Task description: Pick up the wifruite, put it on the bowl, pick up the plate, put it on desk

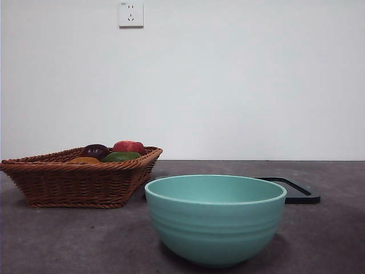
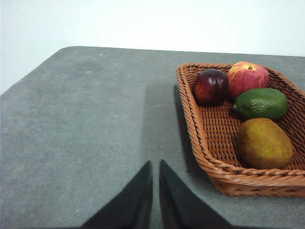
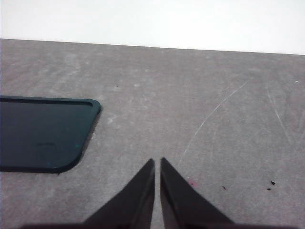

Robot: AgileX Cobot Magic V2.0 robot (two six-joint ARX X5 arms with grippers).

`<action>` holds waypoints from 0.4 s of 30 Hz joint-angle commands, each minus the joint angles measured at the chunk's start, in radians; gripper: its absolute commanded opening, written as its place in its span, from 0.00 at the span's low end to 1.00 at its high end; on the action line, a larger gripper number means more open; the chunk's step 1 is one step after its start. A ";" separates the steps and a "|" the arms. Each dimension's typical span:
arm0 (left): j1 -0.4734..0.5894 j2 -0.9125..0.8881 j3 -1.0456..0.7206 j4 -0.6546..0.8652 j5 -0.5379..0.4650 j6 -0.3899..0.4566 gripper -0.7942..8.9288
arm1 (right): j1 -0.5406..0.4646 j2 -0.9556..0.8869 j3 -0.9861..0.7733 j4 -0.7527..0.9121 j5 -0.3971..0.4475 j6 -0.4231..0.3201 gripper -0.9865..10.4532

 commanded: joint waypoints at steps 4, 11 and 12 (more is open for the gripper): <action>0.000 -0.001 -0.020 0.084 -0.005 -0.058 0.10 | -0.001 -0.003 -0.005 0.023 -0.011 0.019 0.10; 0.000 0.001 -0.019 0.095 0.003 -0.130 0.10 | 0.000 -0.002 0.005 0.017 -0.029 0.148 0.10; -0.001 0.003 -0.016 0.091 0.012 -0.142 0.10 | 0.000 -0.002 0.011 0.011 -0.029 0.171 0.10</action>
